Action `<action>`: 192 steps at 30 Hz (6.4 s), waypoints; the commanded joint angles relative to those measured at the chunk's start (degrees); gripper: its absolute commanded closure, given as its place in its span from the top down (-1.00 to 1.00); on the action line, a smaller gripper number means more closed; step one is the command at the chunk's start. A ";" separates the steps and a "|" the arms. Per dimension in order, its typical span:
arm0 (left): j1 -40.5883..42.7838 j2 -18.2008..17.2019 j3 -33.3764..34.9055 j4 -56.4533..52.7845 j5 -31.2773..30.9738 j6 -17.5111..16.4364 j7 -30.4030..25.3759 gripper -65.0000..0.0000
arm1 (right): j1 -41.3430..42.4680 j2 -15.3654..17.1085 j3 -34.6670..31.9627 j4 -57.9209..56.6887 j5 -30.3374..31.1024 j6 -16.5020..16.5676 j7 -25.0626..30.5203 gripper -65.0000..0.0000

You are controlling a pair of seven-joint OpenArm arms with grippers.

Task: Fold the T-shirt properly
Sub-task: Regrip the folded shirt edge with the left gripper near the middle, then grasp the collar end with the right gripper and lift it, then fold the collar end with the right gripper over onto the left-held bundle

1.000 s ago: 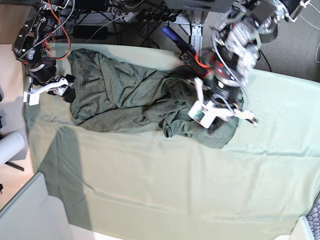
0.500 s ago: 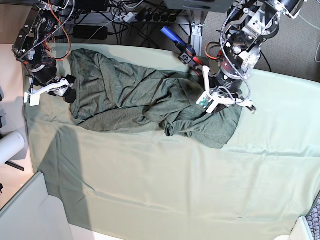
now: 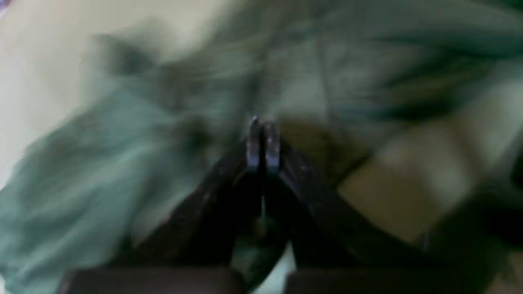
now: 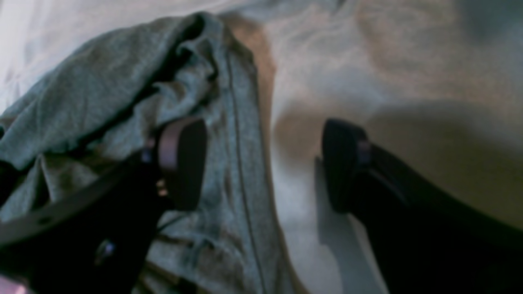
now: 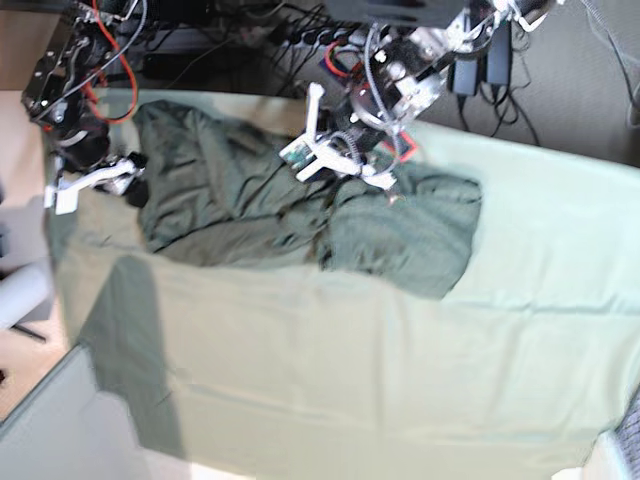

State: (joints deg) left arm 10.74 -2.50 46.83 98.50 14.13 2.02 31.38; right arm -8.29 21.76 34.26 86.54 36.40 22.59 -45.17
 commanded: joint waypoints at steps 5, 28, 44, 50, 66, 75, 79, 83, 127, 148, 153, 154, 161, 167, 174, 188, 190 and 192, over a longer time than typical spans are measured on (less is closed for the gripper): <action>-4.57 2.01 -0.72 -0.33 1.42 1.55 0.50 -1.00 | 0.59 1.27 0.39 0.74 0.87 1.22 0.70 0.34; -7.17 -0.76 8.66 6.54 -2.27 -3.50 3.96 -1.00 | 2.08 1.25 0.37 -6.78 3.91 2.23 0.02 0.34; -7.26 -1.49 4.44 5.53 -2.34 -4.90 2.71 -1.00 | 2.08 1.20 -7.85 -6.78 6.25 3.39 -4.20 0.34; -7.26 -1.49 -2.71 5.53 -4.07 -4.90 2.73 -1.00 | 2.08 1.05 -10.14 -6.67 6.25 3.39 -4.68 0.34; -7.23 -1.51 -6.84 5.53 -7.72 -7.91 3.37 -1.00 | 2.08 -2.71 -10.23 -1.73 4.74 3.37 -5.79 -0.03; -7.23 -1.53 -6.84 5.53 -7.69 -7.91 3.74 -1.00 | 2.08 -2.69 -10.23 -1.73 -0.96 3.37 -0.61 -1.00; -7.23 -1.53 -9.18 5.55 -7.45 -7.89 4.55 -1.00 | 2.12 -2.05 -9.73 -1.66 -1.20 3.37 0.44 -1.00; -7.23 -3.85 -13.75 5.99 -7.50 -7.87 4.44 -1.00 | 2.23 -1.92 -8.98 1.42 1.14 3.39 0.39 -1.00; -2.78 -23.39 -36.17 6.86 -15.34 -3.82 4.66 -1.00 | 2.23 -30.45 -50.56 19.80 -18.43 3.37 3.41 -0.51; 6.27 -23.89 -40.50 19.21 -29.24 -24.37 6.62 -1.00 | 15.96 -30.34 -41.07 19.41 -29.29 3.32 8.07 -0.67; 8.83 -25.62 -35.43 19.67 -29.88 -24.61 6.60 -1.00 | 19.41 -30.05 -32.85 15.91 -29.35 3.32 8.33 -1.00; 8.79 -25.64 -33.79 19.67 -29.79 -24.59 6.58 -1.00 | 20.15 -29.57 -31.87 14.14 -29.35 3.32 8.72 -1.00; 8.46 -25.59 -22.56 19.65 -24.50 -24.72 5.16 -1.00 | 27.87 -25.05 -31.39 -4.35 -29.46 3.34 11.58 -1.00; 6.27 -25.59 -21.24 19.43 -24.55 -21.99 4.20 -1.00 | 30.45 -24.59 -31.58 -11.45 -29.35 3.39 11.50 -1.00; 5.29 -25.40 -21.24 12.11 -24.57 -22.25 1.31 -1.00 | 30.36 -24.57 -35.69 -13.42 -29.40 3.41 10.84 -1.00; -2.29 -24.22 -21.35 4.57 -22.43 -22.36 1.75 -1.00 | 30.32 -20.02 -42.53 -14.99 -27.02 3.39 5.57 -1.00; -3.87 -24.20 -21.35 3.45 -22.47 -22.21 2.05 -1.00 | 30.29 -18.97 -42.53 -14.99 -24.90 3.39 4.81 -1.00; -5.44 -24.20 -21.35 1.90 -22.53 -22.21 2.05 -1.00 | 30.29 -18.03 -42.56 -14.99 -23.26 3.39 3.50 -1.00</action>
State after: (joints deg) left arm 6.15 -26.33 25.89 100.01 -9.52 -21.19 33.28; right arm 20.64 3.66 -8.36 70.74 12.56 25.12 -42.59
